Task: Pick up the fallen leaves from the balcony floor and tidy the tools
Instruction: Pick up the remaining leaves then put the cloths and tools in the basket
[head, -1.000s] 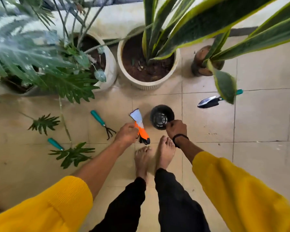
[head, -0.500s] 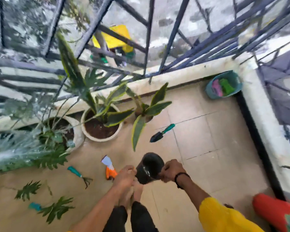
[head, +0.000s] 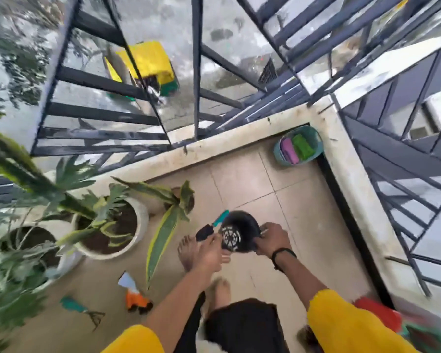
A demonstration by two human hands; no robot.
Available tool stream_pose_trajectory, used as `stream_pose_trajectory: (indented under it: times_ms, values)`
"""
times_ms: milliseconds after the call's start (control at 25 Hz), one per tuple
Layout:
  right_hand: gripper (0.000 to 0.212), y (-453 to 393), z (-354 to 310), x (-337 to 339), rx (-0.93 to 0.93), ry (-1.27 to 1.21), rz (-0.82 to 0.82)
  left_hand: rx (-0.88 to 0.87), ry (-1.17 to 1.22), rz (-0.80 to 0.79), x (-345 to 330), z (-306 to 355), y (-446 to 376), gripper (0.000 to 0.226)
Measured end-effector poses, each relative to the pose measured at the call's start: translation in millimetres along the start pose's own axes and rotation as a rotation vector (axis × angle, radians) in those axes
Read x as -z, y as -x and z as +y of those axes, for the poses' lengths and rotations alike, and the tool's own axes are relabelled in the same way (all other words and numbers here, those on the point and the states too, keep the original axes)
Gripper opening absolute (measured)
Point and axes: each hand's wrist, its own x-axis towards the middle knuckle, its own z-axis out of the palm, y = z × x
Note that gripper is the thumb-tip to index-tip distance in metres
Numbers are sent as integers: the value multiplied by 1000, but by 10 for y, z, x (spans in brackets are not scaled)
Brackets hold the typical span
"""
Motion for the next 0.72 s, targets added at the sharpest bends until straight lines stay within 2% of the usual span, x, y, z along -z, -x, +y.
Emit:
stream_pose_trajectory:
  times_ms: [80, 200, 360, 480, 560, 720]
  values:
    - [21, -337, -150, 50, 20, -63, 25, -6, 11, 45, -134, 283, -253, 56]
    - [17, -1058, -311, -118, 64, -123, 44, -60, 53, 89, -235, 742, -727, 44]
    - [14, -2054, -545, -587, 77, -170, 6, 27, 156, 97, -223, 1166, -1593, 62]
    - [20, -2665, -718, -1124, 15, -304, -68, 56, 321, 132, -104, 1305, -2176, 59]
    - [24, -2961, -801, -1482, 13, -334, -70, -17, 411, 224, -12, 1334, -2391, 52]
    - [20, -3131, -968, -1898, -41, -377, -59, -110, 395, 331, 100, 1118, -2464, 54]
